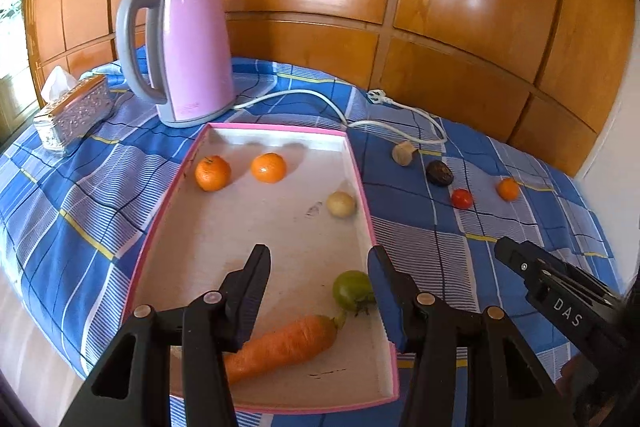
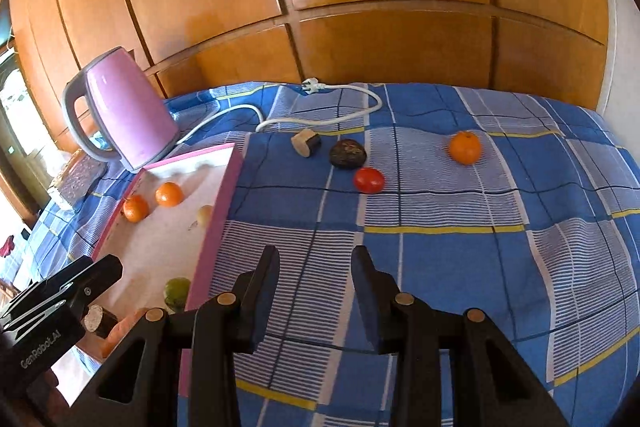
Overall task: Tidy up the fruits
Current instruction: 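Withdraw both tools from the tray toward the wooden block and red tomato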
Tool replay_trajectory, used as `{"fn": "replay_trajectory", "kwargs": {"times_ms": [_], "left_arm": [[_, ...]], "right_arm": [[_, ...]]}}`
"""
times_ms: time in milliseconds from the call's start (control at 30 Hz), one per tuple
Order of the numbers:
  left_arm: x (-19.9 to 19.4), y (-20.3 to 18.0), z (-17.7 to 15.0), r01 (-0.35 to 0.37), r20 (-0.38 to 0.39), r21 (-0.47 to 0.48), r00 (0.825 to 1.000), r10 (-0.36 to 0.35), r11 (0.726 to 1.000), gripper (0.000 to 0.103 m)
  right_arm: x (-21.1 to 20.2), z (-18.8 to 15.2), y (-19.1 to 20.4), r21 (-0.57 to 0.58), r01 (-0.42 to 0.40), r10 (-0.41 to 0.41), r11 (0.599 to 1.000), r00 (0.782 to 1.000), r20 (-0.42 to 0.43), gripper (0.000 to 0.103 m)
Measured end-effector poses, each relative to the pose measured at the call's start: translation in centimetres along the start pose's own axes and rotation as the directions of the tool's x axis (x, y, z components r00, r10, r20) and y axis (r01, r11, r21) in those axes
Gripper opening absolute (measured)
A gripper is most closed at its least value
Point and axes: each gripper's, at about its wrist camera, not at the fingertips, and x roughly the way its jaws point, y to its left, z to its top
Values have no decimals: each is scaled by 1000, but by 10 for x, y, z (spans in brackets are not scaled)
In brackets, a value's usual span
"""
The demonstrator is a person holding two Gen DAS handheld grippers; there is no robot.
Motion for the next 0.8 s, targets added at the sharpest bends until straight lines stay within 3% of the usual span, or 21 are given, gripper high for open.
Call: {"fn": "replay_trajectory", "kwargs": {"times_ms": [800], "left_arm": [[41, -45, 28, 72, -48, 58, 996, -70, 996, 51]], "right_arm": [[25, 8, -36, 39, 37, -35, 999, 998, -46, 38]]}}
